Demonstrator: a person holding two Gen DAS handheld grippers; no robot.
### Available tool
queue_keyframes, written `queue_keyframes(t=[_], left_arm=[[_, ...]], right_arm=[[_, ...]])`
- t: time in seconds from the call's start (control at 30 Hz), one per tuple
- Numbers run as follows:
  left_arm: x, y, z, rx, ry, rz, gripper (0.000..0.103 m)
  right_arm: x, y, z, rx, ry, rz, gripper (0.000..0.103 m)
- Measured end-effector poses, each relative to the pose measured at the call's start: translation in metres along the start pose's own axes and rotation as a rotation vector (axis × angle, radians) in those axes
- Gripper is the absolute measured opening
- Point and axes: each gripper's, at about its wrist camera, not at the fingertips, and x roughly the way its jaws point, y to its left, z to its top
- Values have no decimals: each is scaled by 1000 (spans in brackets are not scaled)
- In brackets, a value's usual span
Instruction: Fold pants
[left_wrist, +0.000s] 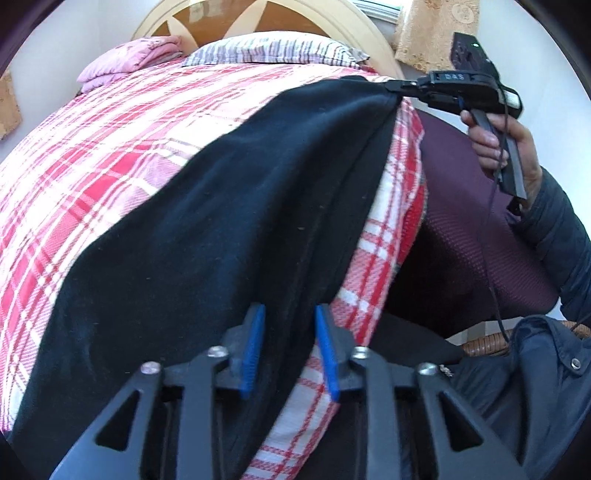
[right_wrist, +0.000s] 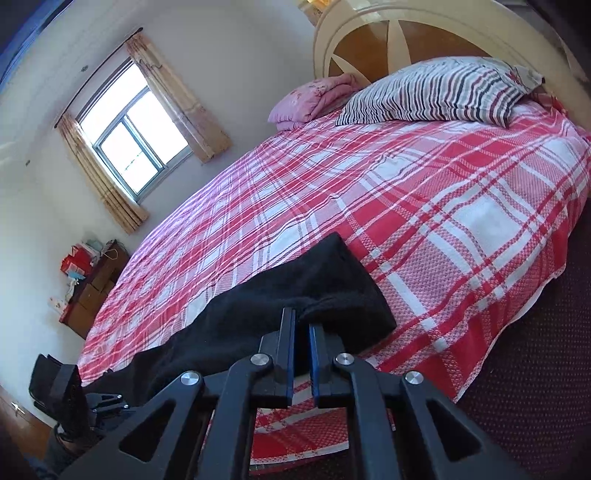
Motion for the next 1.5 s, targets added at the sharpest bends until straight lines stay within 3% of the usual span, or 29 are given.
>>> queue_keyframes(t=[0.23,0.33,0.53,0.77,0.8,0.83,0.9,1.03,1.17,1.5], left_arm=[[-2,6,-1,-46,-12,-44,28],[-9,14,-1,-116,-29,-117,28],[-4,11,0,-98,-29,-31,28],[2,-9,0,36,-19,75,27],[0,-7,-1,29,-26,77,25],[-2,-5,0,22,-36,80,10],[-13,3,-1,3,-59,100,6],[-30,6,0,-13,-93,54,4],[-26,1,1,-11,-75,-9,4],[-13,-6,-10,2,-31,-33,4]], right_arm=[[0,3,-3,-20,4,-1,7],[0,2,-3,-17,3,1,7],[2,4,-6,-23,11,1,7],[7,4,-6,-22,9,-5,7],[6,4,-6,-20,1,-6,7],[6,4,-5,-16,-10,-11,7],[4,4,-3,-15,-30,-16,7],[-3,11,0,-48,-70,-21,6],[-16,19,1,-80,-93,-11,6],[-15,-2,-3,-17,-60,-84,4]])
